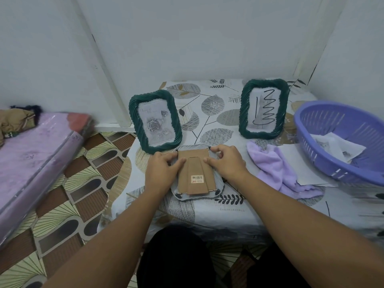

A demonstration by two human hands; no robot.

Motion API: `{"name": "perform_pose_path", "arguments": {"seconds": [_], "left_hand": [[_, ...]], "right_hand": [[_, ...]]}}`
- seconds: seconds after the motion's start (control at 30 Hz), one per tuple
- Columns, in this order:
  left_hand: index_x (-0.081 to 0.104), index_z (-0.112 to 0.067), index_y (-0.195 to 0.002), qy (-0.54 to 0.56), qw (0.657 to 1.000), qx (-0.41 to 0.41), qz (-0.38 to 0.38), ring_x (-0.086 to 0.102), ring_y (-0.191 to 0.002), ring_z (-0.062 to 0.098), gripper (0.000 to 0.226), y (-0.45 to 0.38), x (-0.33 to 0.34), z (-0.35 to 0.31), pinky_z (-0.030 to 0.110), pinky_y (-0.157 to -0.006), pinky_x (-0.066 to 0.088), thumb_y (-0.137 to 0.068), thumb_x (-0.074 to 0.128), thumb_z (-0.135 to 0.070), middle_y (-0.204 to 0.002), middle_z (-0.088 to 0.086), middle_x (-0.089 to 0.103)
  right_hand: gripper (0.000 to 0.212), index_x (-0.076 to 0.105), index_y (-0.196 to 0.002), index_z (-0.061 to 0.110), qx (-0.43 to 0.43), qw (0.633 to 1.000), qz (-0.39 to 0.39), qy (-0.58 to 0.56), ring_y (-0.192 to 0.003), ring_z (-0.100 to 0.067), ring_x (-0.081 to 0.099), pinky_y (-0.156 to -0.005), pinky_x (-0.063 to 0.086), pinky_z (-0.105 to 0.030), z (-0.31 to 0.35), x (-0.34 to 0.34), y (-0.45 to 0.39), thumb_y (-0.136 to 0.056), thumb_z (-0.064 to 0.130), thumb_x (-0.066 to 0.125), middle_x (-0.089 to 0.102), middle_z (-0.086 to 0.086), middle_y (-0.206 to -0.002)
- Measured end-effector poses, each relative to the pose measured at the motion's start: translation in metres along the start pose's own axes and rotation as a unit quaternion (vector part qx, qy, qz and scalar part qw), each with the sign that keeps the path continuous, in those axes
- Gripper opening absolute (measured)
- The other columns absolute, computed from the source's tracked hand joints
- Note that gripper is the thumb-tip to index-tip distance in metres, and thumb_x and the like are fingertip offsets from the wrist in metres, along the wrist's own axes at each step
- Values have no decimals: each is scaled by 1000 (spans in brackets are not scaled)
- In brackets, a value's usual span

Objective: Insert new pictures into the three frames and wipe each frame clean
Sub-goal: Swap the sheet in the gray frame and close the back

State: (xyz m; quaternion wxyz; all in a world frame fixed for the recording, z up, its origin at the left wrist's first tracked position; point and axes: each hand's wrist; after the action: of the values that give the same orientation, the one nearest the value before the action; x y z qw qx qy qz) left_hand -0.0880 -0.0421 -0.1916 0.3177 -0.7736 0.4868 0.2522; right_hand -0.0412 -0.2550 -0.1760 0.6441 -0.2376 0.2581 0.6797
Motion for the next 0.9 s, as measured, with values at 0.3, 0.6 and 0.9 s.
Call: {"name": "perform_pose_path", "arguments": {"seconds": [0.3, 0.6, 0.9], "left_hand": [[74, -26, -122, 19, 1000, -2, -17, 58, -93, 15, 48, 4, -4, -4, 36, -84, 52, -84, 75, -54, -97, -4, 57], [75, -26, -120, 15, 1000, 12, -23, 57, -91, 16, 48, 4, -3, -3, 38, -83, 51, -82, 76, -55, -91, -7, 56], [75, -29, -121, 6, 1000, 13, 1, 58, -94, 14, 43, 1, -3, -4, 35, -82, 51, -84, 77, -50, -99, -3, 61]], "right_hand": [[43, 62, -123, 44, -23, 998, -10, 66, -121, -25, 50, -104, 41, -43, 12, -5, 6, -83, 50, 76, 48, -1, -123], [41, 64, -128, 49, -186, 950, 99, 230, -128, -18, 39, -104, 24, -45, 37, -8, 13, -94, 67, 50, 52, 11, -131], [51, 63, -127, 52, -149, 948, 125, 251, -128, -23, 38, -105, 24, -49, 45, -10, 14, -83, 78, 58, 50, 8, -124]]}}
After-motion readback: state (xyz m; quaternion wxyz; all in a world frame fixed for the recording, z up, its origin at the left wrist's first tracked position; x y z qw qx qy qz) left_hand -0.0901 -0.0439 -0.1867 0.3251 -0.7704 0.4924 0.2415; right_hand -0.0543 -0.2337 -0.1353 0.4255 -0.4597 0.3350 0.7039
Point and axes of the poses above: each hand's wrist, its own y-axis away from the middle knuckle, its own x-axis out of the palm, z = x × y
